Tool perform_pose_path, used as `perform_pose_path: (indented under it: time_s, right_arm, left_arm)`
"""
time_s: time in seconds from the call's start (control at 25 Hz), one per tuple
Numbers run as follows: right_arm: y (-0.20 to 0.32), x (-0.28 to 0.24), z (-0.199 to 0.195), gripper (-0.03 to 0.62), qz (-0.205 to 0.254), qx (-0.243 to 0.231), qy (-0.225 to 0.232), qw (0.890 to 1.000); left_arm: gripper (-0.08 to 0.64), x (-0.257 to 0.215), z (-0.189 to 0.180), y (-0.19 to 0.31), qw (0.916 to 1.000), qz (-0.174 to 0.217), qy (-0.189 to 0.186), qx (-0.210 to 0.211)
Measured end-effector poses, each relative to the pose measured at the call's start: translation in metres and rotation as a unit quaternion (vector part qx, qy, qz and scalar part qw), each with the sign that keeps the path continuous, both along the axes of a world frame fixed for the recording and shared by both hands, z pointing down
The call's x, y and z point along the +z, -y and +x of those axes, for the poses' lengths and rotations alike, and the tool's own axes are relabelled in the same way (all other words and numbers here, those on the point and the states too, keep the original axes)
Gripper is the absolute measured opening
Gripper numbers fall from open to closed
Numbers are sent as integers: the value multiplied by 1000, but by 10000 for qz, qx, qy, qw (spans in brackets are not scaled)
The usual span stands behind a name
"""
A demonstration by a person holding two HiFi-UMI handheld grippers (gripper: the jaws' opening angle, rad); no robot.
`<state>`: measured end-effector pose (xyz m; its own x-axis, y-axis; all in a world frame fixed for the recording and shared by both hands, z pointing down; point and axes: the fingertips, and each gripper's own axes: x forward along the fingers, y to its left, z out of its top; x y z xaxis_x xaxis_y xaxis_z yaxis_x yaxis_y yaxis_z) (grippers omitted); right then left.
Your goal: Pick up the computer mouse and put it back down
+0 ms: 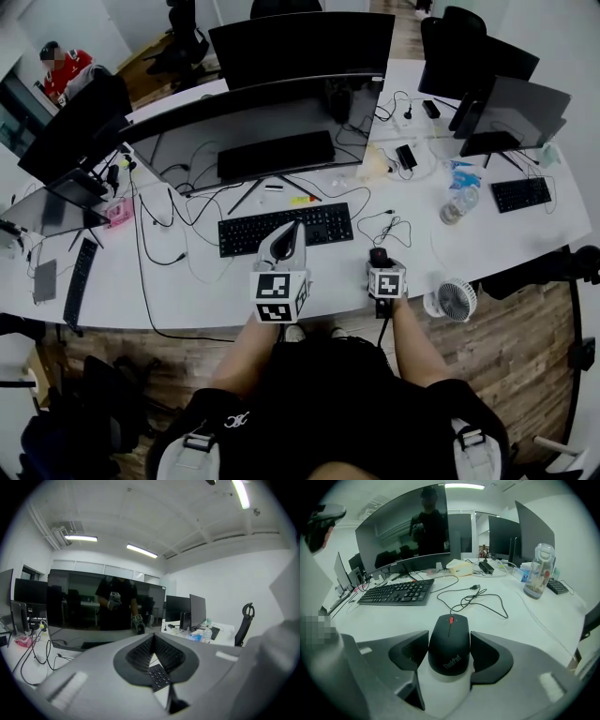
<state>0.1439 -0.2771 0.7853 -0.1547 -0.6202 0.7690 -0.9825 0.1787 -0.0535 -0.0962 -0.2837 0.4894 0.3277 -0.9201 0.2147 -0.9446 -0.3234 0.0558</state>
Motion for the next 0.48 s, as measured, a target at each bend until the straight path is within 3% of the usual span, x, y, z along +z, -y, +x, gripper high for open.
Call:
perform_pose_path:
  time_s: [0.28,0.48]
  right_arm:
    - [0,0,1,271,45,11,-162,9999]
    - [0,-16,-5,270,378,45,-21,9993]
  left_arm:
    - [54,1,-8,-3,10000,5,4,-80]
    - [54,0,-13,-4,9999,3,-20,-105]
